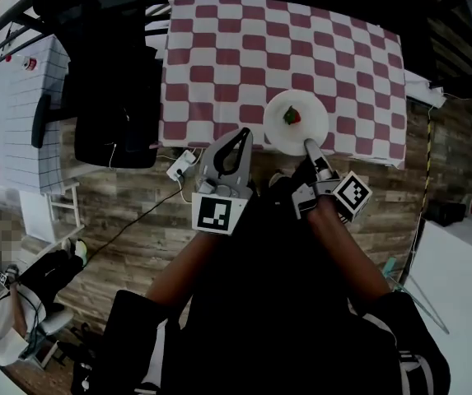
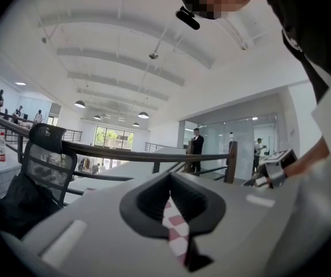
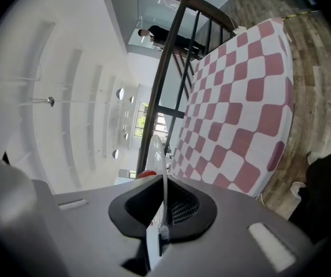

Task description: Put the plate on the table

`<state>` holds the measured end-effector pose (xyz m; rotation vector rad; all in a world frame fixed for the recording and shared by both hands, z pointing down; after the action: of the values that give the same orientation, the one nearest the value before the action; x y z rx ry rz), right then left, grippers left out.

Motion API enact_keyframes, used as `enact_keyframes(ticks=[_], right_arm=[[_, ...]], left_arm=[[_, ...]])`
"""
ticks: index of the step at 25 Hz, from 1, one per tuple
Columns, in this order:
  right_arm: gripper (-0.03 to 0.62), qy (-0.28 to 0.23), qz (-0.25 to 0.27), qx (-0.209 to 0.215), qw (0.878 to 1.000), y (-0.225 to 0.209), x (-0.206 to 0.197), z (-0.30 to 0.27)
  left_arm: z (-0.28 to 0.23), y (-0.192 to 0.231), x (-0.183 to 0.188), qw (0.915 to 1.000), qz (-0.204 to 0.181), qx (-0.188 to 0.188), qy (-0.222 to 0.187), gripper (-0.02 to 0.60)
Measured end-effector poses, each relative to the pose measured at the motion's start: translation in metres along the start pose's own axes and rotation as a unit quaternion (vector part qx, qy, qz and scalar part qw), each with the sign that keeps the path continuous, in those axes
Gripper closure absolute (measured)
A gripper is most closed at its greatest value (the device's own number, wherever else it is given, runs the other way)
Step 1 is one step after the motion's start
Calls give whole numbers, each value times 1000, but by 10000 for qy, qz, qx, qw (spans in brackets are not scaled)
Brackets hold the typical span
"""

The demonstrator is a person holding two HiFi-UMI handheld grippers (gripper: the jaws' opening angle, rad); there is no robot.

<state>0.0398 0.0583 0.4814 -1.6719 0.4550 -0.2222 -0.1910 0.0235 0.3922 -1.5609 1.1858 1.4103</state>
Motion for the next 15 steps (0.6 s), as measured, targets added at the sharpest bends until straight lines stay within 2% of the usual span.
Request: enact_keyframes(ticks=[3, 7, 10, 15], right_arm=[[582, 90, 65, 85, 9999, 1, 7, -6], [582, 129, -127, 60, 9998, -10, 20, -15], [580, 423, -78, 92, 9990, -18, 33, -28], [580, 721, 82, 194, 9972, -21, 60, -54]], left_arm=[[-2, -2, -4, 9999, 31, 35, 105, 574], [-14, -8, -9, 9998, 16, 88, 177, 574], [-27, -14, -11, 9999, 47, 91, 118, 574], [-58, -27, -9, 9998, -169, 72, 107, 574]])
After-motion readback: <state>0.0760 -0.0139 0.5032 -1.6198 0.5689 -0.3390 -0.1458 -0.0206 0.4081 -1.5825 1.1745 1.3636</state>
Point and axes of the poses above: the fingertips, and each gripper's own axes: z backward along the fingers, y to its left, x out of its top, the point moved 8 cm from there along z, backward along the fingers, and after that the axes turned 14 degrees about x, right-handed, at the moved point
